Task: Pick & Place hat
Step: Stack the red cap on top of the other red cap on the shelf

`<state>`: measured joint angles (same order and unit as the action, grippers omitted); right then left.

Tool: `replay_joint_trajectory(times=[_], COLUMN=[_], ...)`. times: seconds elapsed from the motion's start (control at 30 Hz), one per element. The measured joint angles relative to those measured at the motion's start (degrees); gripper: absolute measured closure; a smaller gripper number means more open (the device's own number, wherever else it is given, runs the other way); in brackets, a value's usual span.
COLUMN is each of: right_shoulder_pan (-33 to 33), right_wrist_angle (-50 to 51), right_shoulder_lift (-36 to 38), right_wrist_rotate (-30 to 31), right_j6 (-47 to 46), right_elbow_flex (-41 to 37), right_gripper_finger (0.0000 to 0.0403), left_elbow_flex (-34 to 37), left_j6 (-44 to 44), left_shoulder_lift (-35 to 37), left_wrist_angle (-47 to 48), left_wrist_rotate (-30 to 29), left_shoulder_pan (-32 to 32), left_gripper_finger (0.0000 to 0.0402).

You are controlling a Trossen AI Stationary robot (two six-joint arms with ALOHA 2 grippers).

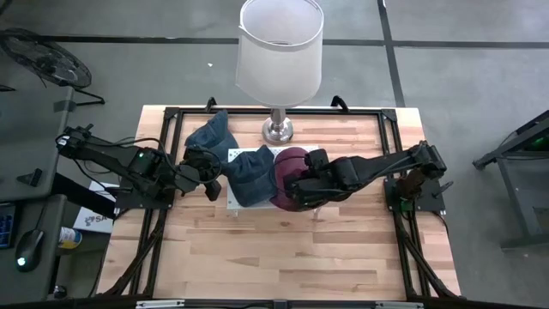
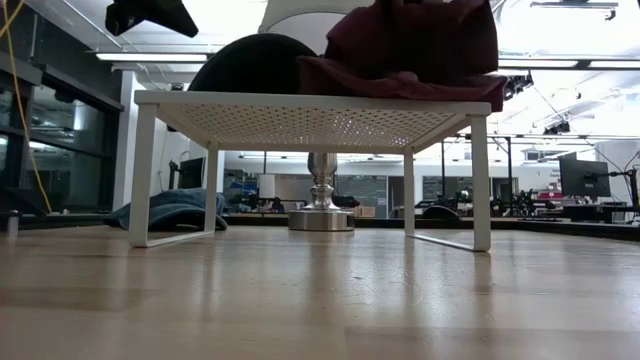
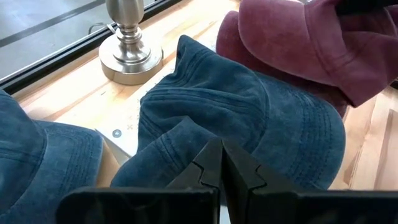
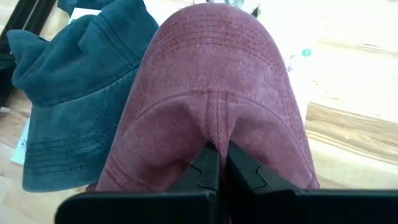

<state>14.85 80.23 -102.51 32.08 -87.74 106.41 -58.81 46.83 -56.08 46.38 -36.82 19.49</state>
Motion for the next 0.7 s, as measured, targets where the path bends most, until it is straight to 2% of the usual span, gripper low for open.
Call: replay_joint_trajectory(times=[0.37,0.7], right_shoulder_pan=[-2.34,-2.56], right_wrist_angle=[-1.95,-6.71], right_shoulder_lift=[0.14,0.21], right_wrist_rotate=[-0.53,-3.00], right_j6=[3.18,3.80], right_elbow_flex=[-0.06,-4.89], right_gripper_finger=[0.0403,0.0403], left_elbow_flex=[0.01,0.00], left_j6=[0.00,0.00], left_shoulder_lift=[0.01,0.00], left_wrist_angle=[0.01,-0.01], left_wrist_rotate=[0.01,0.00], left_shoulder_pan=[0.00,0.00], left_gripper_finger=[0.0401,0.0401])
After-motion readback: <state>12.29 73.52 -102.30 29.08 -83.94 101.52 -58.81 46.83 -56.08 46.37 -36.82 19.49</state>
